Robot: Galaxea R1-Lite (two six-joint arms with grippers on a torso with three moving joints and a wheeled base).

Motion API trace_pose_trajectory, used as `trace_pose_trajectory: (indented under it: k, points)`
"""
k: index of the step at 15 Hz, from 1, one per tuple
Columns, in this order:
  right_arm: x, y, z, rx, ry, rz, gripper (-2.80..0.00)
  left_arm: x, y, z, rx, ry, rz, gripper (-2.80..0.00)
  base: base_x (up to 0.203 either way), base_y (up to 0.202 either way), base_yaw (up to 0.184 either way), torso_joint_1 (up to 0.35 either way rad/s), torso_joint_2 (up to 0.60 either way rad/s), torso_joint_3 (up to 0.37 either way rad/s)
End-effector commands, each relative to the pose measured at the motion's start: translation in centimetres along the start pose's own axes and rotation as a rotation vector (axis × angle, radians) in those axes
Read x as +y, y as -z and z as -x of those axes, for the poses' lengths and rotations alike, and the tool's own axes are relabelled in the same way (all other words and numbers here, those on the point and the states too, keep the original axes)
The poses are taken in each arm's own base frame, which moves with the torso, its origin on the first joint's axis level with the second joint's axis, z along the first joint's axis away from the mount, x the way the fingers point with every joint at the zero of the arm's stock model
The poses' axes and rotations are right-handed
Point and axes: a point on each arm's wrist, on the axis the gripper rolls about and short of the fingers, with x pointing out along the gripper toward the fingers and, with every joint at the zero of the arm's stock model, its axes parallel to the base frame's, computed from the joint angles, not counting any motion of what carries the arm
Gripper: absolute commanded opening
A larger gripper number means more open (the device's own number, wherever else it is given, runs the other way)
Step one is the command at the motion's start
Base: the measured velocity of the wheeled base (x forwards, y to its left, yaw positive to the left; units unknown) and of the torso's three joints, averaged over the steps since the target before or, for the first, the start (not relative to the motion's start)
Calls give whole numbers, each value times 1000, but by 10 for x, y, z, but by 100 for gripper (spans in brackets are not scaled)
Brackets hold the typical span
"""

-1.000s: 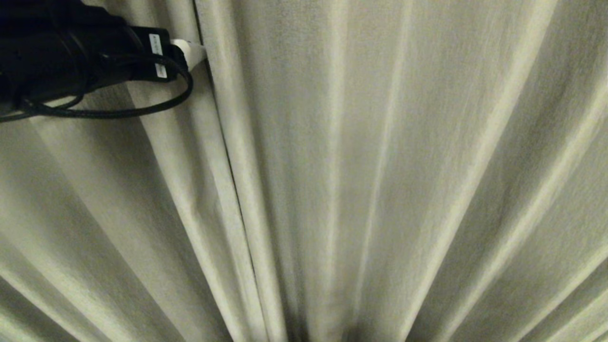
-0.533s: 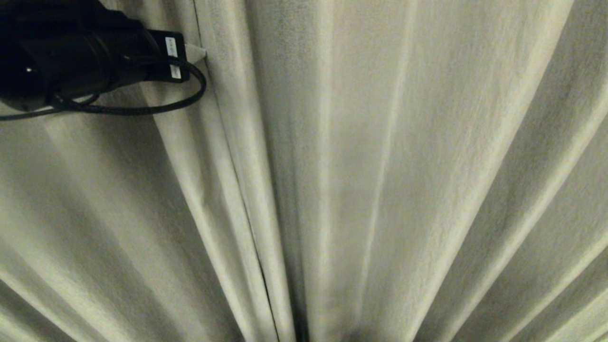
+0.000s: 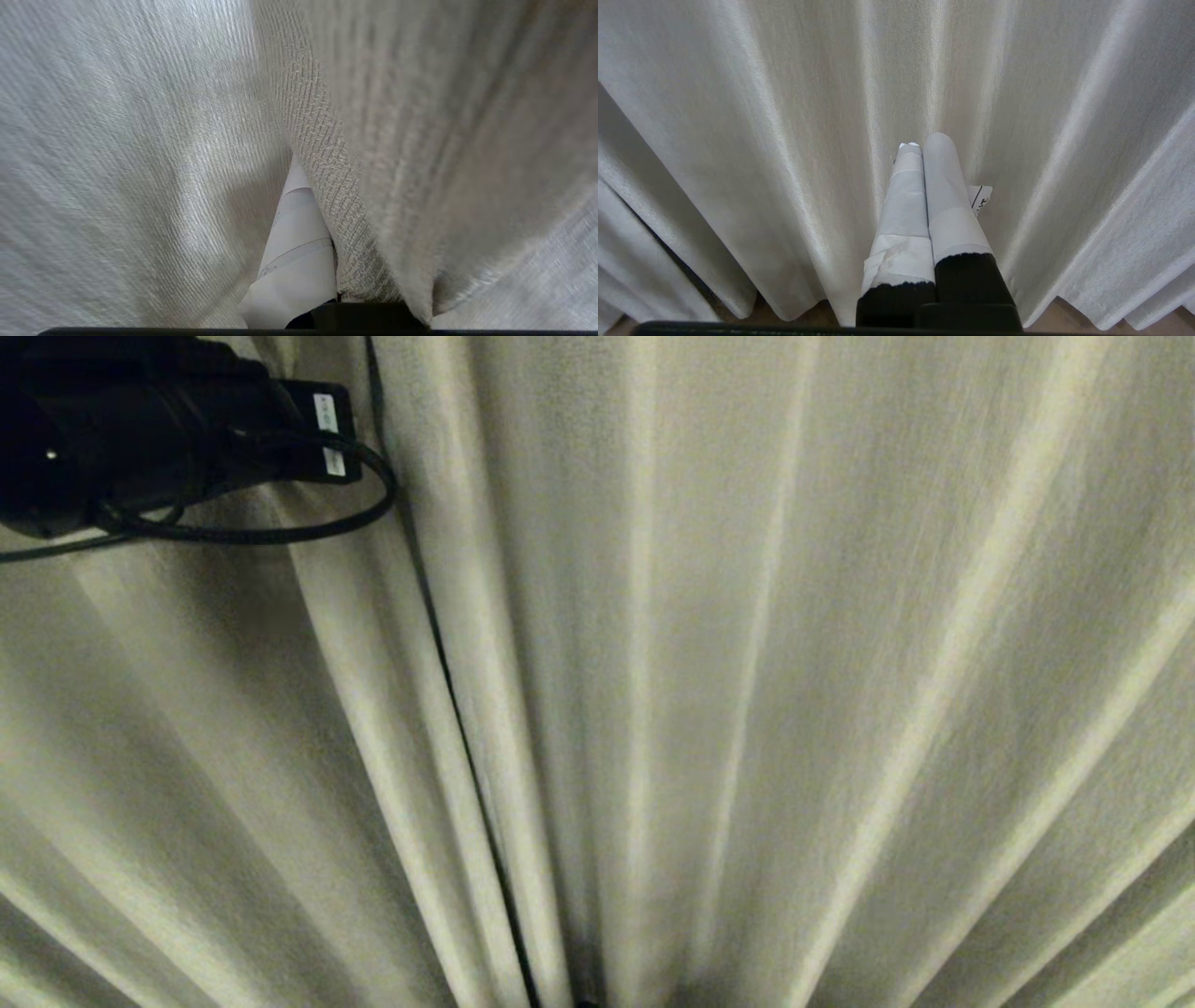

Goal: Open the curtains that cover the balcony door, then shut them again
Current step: Pull the outer curtains open on both sides

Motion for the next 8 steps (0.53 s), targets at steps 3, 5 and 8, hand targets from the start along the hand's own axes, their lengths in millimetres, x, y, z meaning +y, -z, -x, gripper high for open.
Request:
trace_pose_trajectory:
  k: [3,5,8]
  points:
    - [0,0,0,0,0,0,-280,18,-13,13,-47,-65,15,-280,0,0,0,0,0,0]
    - [0,0,0,0,0,0,-280,27,-16,17,-60,-98,16,-280,0,0,0,0,0,0]
    - [0,0,0,0,0,0,-280,41,-22,27,-82,-144,22,-280,0,0,0,0,0,0]
